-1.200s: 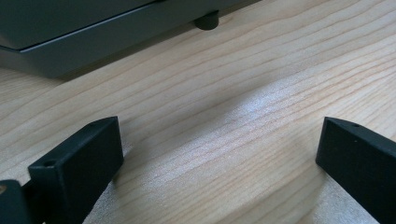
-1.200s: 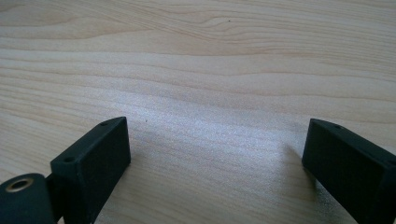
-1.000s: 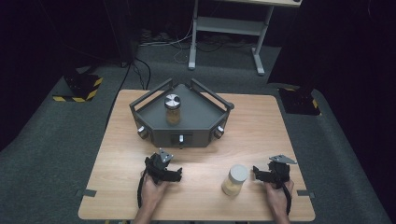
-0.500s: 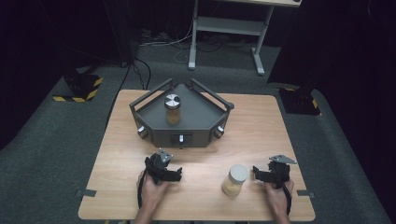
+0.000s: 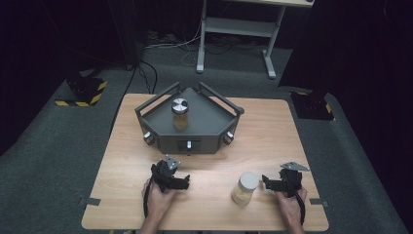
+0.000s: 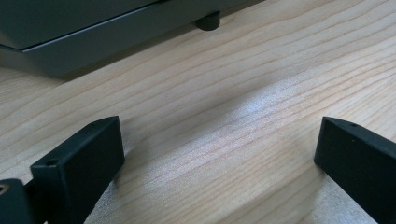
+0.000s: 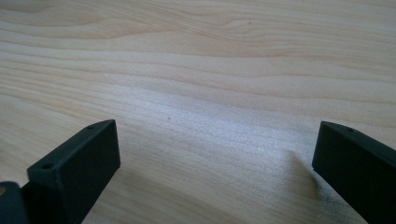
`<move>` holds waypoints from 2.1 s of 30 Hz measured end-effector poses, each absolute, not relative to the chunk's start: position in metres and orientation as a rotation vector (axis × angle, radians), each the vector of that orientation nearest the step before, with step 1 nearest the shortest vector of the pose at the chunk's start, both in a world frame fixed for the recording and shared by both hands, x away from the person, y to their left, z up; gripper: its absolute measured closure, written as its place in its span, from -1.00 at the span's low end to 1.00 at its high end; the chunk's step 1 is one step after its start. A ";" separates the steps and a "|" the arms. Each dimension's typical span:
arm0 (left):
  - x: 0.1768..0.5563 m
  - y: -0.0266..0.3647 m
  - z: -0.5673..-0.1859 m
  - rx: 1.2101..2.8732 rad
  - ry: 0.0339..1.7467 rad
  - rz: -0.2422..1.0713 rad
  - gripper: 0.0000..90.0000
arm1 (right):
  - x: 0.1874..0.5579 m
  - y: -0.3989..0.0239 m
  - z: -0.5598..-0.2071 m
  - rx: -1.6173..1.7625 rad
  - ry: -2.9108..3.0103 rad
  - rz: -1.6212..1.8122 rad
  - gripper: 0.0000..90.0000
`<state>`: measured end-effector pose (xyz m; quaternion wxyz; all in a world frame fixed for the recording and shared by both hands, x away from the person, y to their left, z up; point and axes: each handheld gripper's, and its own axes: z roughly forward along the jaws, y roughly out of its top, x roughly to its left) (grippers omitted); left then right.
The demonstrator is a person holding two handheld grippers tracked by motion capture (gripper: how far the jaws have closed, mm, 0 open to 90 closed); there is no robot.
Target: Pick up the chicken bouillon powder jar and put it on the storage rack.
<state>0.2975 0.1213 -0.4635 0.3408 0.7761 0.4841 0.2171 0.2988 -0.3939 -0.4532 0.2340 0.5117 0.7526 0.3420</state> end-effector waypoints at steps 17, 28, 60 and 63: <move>0.298 0.121 -0.463 2.020 1.262 0.566 -0.98 | 0.262 -0.409 -0.442 1.296 2.122 0.998 -1.00; 0.298 0.121 -0.463 2.020 1.262 0.566 -0.97 | 0.247 -0.411 -0.440 1.174 2.230 1.057 -1.00; 0.298 0.121 -0.463 2.022 1.261 0.563 -0.98 | 0.245 -0.379 -0.421 0.841 2.372 1.239 -0.98; 0.298 0.121 -0.463 2.022 1.261 0.563 -0.98 | 0.248 -0.374 -0.421 0.831 2.368 1.249 -0.97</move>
